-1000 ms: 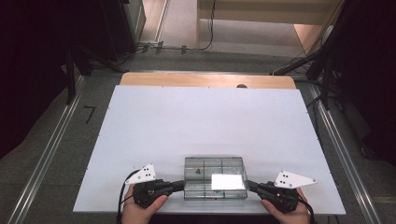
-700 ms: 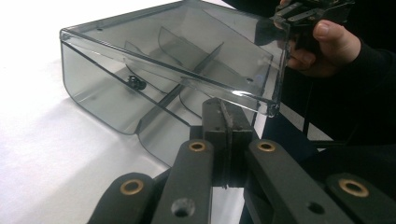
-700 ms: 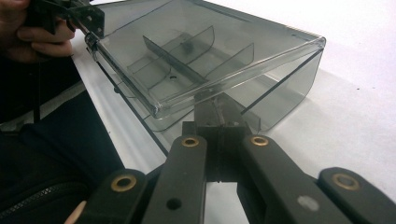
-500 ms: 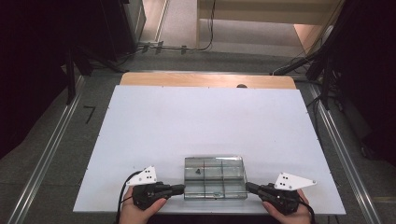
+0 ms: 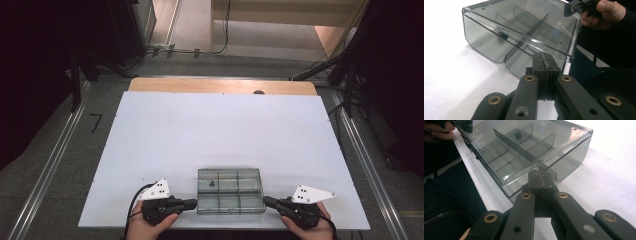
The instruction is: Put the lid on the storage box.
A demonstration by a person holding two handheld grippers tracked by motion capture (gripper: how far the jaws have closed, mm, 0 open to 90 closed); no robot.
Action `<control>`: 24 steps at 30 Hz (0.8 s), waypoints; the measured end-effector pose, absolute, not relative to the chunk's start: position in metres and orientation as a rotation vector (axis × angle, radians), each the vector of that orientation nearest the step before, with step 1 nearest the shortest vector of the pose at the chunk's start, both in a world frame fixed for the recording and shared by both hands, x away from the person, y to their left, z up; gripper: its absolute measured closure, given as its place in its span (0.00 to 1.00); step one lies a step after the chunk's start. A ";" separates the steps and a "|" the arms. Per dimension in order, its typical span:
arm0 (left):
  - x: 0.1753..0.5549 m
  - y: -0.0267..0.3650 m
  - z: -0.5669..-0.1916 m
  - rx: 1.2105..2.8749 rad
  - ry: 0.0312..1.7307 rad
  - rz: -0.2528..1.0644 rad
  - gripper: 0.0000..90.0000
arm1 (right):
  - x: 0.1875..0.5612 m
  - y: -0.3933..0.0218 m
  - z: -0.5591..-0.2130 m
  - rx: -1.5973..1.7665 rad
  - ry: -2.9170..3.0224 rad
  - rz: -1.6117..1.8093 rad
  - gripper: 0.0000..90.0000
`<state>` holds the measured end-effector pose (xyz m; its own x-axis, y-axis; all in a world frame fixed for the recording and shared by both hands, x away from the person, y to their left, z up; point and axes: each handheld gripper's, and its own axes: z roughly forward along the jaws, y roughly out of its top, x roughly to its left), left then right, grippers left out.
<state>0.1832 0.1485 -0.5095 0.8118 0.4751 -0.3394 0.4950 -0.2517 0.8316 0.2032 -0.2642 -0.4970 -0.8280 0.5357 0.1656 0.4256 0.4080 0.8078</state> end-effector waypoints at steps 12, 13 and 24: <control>0.184 0.149 -0.511 1.919 0.724 -0.017 1.00 | 0.206 -0.268 -0.498 0.875 2.536 1.391 0.98; 0.184 0.149 -0.511 1.919 0.723 -0.018 1.00 | 0.206 -0.269 -0.497 0.875 2.533 1.392 0.98; 0.182 0.155 -0.506 1.896 0.732 0.052 0.83 | 0.209 -0.280 -0.490 0.893 2.434 1.464 0.78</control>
<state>0.1825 0.1552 -0.5056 0.8115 0.5085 -0.2879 0.4628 -0.2586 0.8479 0.2088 -0.2798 -0.4904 -0.8077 0.5676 0.1595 0.4068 0.3407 0.8476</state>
